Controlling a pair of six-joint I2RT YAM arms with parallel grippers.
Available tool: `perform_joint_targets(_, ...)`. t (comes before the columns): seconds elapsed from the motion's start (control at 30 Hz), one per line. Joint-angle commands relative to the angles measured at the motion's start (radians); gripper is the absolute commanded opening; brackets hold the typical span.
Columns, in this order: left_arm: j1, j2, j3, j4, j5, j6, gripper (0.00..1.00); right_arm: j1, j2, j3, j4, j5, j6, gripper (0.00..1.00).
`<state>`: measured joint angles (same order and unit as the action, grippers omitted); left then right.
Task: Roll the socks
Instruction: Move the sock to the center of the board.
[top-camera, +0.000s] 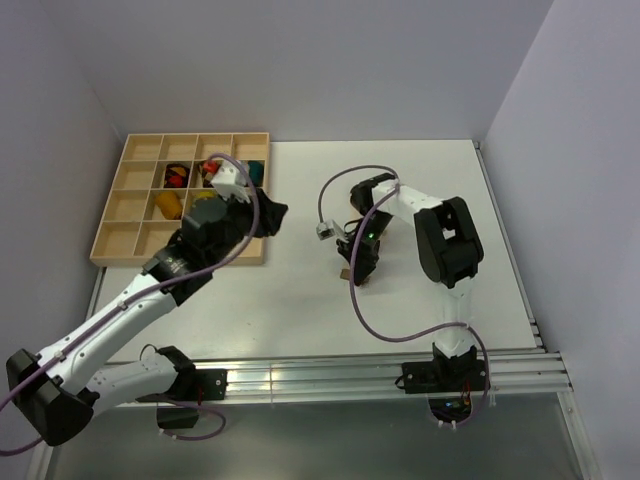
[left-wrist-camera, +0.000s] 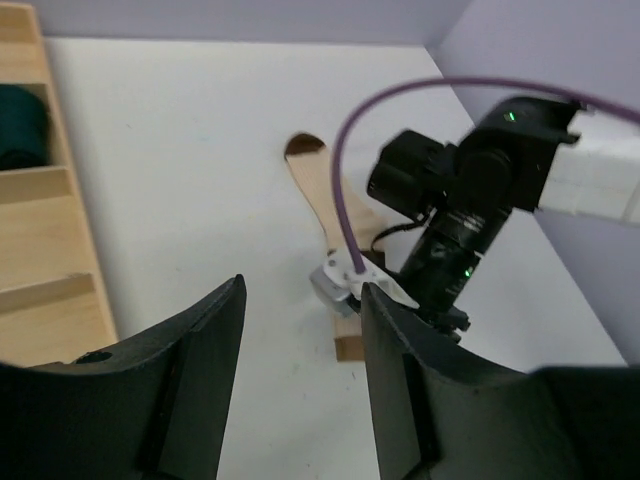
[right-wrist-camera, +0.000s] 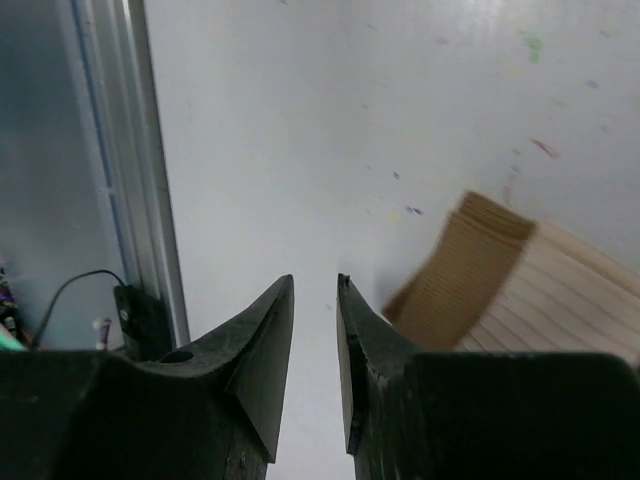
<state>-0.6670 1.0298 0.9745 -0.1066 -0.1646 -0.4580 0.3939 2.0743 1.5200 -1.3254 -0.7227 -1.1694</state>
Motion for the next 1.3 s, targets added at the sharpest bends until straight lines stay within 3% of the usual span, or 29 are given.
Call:
perform_joint_targets(0.0,-0.101,0.051,-0.080,0.128,-0.065,0.028,0.53,0.008,-0.063,-0.037,-0.048,-0.101,0.002,0.31)
perform_joint_targets(0.13,-0.224,0.087,-0.097,0.174,-0.148,0.054,0.55,0.005,-0.210,-0.157,0.217,0.009,0.245,0.50)
perform_joint_targets(0.33,-0.249,0.085,-0.085,0.200,-0.158,0.073,0.56,0.051,-0.348,-0.365,0.517,0.270,0.428,0.57)
perform_joint_targets(0.6,-0.249,0.030,-0.040,0.199,-0.170,0.096,0.57,0.100,-0.382,-0.475,0.765,0.440,0.550,0.62)
perform_joint_targets(1.13,-0.249,-0.010,0.016,0.169,-0.188,0.151,0.59,0.168,-0.462,-0.526,0.884,0.657,0.599,0.65)
perform_joint_targets(1.27,-0.249,0.001,0.029,0.163,-0.190,0.157,0.59,0.169,-0.419,-0.514,0.876,0.641,0.582,0.65)
